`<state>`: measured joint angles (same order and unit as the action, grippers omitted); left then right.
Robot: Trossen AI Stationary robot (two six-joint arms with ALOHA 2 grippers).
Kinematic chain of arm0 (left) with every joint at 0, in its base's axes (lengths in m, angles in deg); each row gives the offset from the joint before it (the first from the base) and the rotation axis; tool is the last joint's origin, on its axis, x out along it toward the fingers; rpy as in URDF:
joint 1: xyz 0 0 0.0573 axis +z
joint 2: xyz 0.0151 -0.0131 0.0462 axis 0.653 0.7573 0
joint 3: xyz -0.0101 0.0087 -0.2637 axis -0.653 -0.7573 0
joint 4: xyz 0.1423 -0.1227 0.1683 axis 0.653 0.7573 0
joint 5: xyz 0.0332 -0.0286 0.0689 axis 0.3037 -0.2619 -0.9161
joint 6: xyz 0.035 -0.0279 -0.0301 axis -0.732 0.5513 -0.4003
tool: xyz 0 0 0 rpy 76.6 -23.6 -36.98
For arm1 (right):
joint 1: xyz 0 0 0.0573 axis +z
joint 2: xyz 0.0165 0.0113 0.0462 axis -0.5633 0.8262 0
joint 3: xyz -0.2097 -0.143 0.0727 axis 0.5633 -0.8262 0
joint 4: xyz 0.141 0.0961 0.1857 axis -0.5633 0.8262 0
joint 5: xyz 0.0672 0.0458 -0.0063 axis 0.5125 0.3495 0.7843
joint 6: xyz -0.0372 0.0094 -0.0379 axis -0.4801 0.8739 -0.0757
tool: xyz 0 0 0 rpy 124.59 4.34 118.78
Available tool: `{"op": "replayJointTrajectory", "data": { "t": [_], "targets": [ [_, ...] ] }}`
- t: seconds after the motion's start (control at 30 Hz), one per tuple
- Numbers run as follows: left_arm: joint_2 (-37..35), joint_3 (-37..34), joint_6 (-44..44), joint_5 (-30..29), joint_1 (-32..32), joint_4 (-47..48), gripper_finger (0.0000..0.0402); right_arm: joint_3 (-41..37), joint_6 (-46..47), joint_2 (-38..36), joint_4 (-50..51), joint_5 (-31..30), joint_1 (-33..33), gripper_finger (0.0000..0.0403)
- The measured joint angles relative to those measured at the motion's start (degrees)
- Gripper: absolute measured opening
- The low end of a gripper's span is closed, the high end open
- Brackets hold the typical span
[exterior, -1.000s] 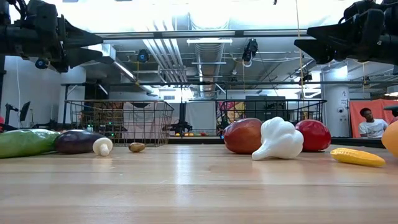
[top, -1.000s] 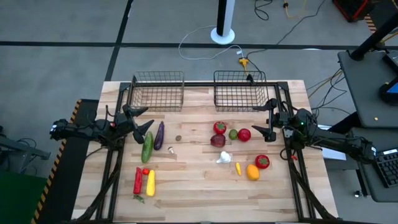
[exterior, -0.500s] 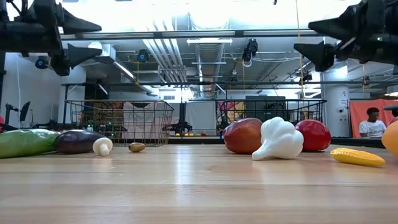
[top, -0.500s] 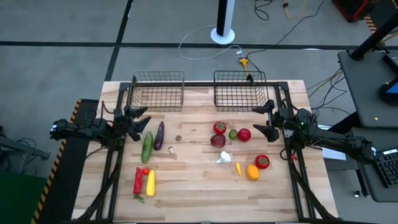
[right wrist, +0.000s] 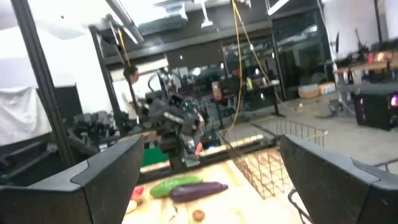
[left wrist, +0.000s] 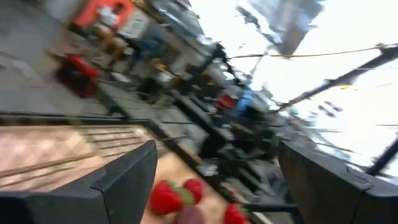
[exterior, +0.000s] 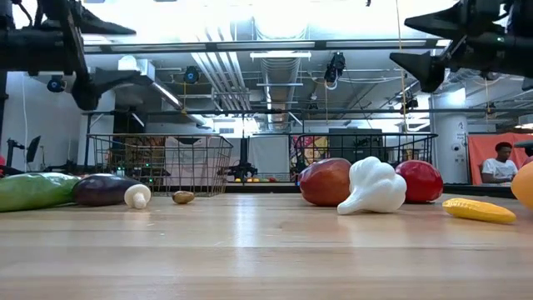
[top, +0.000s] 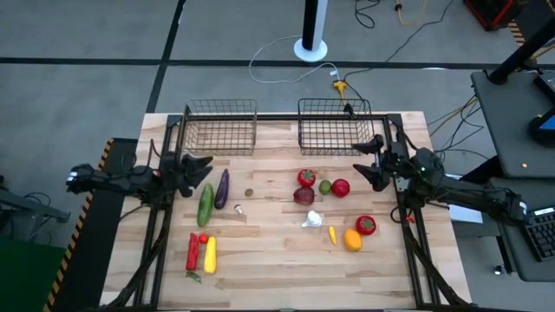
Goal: Sort produce into baskets
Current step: Put the eggplant into the right wire basket
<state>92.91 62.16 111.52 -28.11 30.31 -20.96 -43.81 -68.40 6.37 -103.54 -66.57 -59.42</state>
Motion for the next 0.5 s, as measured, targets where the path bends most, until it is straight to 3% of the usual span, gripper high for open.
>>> {"op": "replayJointTrajectory", "data": {
  "t": [0.13, 0.23, 0.5],
  "targets": [
    [6.4, 0.2, -1.6, 4.3, 0.0, -7.4, 0.0316, 4.1, 0.4, 5.7, 1.0, 0.0, 0.0, 0.0368],
    [11.8, 2.6, 1.1, 4.4, 0.0, -5.1, 0.0316, 7.6, -0.7, 10.0, 5.5, 0.0, 0.0, 0.0368],
    [27.8, 17.1, 10.0, 6.8, -1.6, 18.7, 0.0316, 18.2, -1.6, 18.2, 21.4, 0.0, 0.0, 0.0368]
  ]
}}
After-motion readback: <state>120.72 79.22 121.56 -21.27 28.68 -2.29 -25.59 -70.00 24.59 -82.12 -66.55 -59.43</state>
